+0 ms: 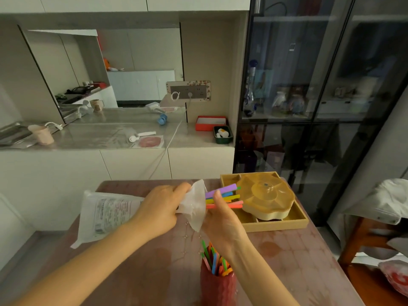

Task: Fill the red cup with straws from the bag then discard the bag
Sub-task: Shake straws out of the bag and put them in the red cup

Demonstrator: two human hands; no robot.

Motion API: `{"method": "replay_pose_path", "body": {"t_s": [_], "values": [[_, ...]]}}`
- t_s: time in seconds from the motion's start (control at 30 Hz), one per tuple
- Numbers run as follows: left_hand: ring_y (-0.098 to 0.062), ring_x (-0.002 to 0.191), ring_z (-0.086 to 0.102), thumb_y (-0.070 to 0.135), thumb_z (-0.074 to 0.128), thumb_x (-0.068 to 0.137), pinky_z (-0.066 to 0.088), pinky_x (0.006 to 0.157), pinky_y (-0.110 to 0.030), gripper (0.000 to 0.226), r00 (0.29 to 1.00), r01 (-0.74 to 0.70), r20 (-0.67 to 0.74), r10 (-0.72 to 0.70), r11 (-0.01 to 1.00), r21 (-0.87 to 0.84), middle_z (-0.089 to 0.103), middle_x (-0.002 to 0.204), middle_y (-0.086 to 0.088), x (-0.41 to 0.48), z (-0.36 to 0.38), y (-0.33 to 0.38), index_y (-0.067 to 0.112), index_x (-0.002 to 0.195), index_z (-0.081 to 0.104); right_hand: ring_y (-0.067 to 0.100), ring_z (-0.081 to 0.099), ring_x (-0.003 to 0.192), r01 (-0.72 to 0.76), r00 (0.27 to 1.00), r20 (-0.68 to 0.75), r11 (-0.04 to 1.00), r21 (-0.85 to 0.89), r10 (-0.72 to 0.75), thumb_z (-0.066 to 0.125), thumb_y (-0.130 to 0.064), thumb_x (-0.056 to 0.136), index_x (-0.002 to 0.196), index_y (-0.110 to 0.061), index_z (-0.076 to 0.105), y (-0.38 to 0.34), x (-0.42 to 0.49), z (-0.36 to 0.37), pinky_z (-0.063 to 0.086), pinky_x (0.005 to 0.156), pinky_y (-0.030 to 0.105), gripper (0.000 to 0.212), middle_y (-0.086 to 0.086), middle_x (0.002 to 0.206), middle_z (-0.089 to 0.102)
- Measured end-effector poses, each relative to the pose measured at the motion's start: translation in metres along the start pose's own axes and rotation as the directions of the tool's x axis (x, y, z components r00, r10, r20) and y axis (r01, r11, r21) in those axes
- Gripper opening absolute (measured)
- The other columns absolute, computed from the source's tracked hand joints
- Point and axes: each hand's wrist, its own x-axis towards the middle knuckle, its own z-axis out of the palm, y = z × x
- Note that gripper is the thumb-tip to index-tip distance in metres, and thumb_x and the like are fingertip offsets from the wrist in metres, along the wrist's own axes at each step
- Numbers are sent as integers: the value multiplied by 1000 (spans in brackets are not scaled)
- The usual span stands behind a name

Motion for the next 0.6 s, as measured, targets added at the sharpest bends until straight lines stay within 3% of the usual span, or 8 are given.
{"method": "replay_pose_path", "body": {"t_s": [0.07,0.17,0.23,0.27,0.33,0.4,0.47,0.6], "values": [[-32,73,62,-9,65,57,37,61,-30,55,999,-38,8,38,999,-1,68,82,-9,-2,2,5,10,107,55,33,65,102,11,996,-87,993,114,-1,65,-48,72,98,-11,74,-7,5,4,49,91,46,46,17,107,70],[-29,83,62,3,65,65,39,71,-34,53,999,-34,15,35,998,-49,68,93,-5,-5,6,5,12,115,50,33,60,112,87,968,-243,989,116,-57,62,-49,74,107,-10,71,-15,13,1,41,101,58,52,11,118,67],[-28,87,62,11,66,68,40,73,-35,52,1000,-1,14,3,997,-80,68,97,-3,-10,10,1,14,117,48,29,62,109,172,940,-314,980,100,-133,54,-50,84,95,-12,76,-23,14,-2,42,100,53,45,6,111,72],[-27,86,62,14,67,68,40,72,-35,52,1000,18,12,-17,995,-96,68,98,-2,-13,13,-1,15,117,48,26,66,101,232,921,-348,965,124,-177,52,-46,89,84,-10,75,-31,12,-3,45,97,48,43,6,98,75],[-24,80,63,17,70,67,37,65,-32,52,998,58,11,-57,989,-134,68,94,1,-19,20,-4,16,115,49,17,67,67,363,866,-436,908,210,-245,52,-40,92,68,-9,60,-53,7,-4,53,83,38,40,3,64,67],[-23,73,63,19,72,65,33,58,-29,51,995,95,18,-93,982,-163,69,90,2,-25,25,-7,17,111,51,9,50,43,448,824,-504,843,297,-259,57,-39,90,64,-15,49,-73,1,-9,51,57,26,36,-3,49,49],[-21,70,62,24,74,64,34,54,-28,53,992,125,38,-121,976,-177,68,88,4,-31,30,-9,18,111,50,6,39,39,495,802,-532,800,339,-271,59,-39,89,61,-17,47,-90,-6,-17,40,43,20,38,-6,47,40],[-23,68,63,24,77,60,28,48,-15,58,982,187,52,-181,965,-183,69,86,2,-43,36,-17,17,112,52,6,30,38,572,766,-544,751,331,-343,58,-37,90,56,-19,43,-122,-17,-38,31,39,18,41,-7,44,33]]}}
